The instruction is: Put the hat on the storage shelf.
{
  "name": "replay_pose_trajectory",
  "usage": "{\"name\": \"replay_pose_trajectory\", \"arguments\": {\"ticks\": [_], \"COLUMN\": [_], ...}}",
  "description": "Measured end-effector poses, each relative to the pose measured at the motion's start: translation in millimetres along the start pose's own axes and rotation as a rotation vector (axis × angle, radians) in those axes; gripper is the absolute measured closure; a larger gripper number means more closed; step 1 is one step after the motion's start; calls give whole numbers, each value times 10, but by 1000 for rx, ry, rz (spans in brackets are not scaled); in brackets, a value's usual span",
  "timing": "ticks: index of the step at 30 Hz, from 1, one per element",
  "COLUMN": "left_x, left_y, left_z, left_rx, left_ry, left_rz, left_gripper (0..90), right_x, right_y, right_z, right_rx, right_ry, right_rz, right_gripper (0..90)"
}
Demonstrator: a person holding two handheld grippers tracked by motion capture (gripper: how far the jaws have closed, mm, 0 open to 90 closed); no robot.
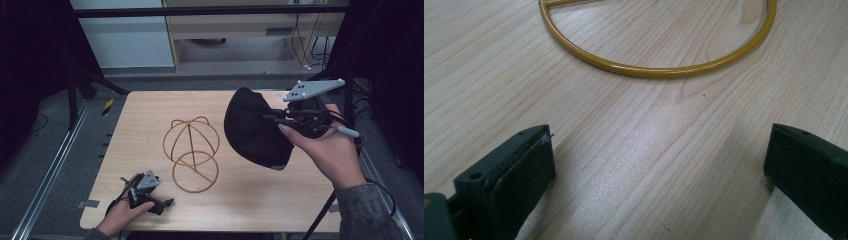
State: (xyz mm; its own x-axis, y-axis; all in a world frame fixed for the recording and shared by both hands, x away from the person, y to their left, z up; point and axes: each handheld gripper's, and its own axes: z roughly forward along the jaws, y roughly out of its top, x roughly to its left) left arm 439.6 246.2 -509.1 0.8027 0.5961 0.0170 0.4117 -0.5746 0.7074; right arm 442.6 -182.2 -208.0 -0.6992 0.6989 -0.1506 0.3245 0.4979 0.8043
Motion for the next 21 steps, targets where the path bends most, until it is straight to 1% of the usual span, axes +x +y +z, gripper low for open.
{"name": "replay_pose_trajectory", "arguments": {"ticks": [1, 3, 4, 6, 9, 11, 13, 14, 17, 21], "left_x": [0, 0, 0, 0, 0, -1, -1, -1, 0, -1], "left_y": [0, 0, 0, 0, 0, 0, 0, 0, 0, 0], "left_z": [0, 0, 0, 0, 0, 1, 1, 1, 1, 1], "left_rx": [0, 0, 0, 0, 0, -1, -1, -1, -1, -1], "left_ry": [0, 0, 0, 0, 0, 1, 1, 1, 1, 1], "left_rz": [0, 0, 0, 0, 0, -1, -1, -1, -1, -1], "left_gripper": [0, 0, 0, 0, 0, 0, 0, 0, 0, 0], "right_x": [19, 28, 56, 82, 109, 148, 156, 174, 184, 211], "right_y": [28, 36, 62, 87, 120, 185, 200, 242, 268, 326], "right_z": [-2, 0, 2, -1, -5, -16, -19, -23, -22, 25], "right_rx": [-11, -12, -16, -23, -32, -38, -41, -45, -50, -56], "right_ry": [6, 8, 19, 27, 31, 37, 38, 41, 46, 53], "right_rz": [-4, -5, -7, -11, -19, -30, -32, -40, -39, -42], "right_gripper": [766, 766, 766, 765, 766, 765, 766, 765, 766, 765]}}
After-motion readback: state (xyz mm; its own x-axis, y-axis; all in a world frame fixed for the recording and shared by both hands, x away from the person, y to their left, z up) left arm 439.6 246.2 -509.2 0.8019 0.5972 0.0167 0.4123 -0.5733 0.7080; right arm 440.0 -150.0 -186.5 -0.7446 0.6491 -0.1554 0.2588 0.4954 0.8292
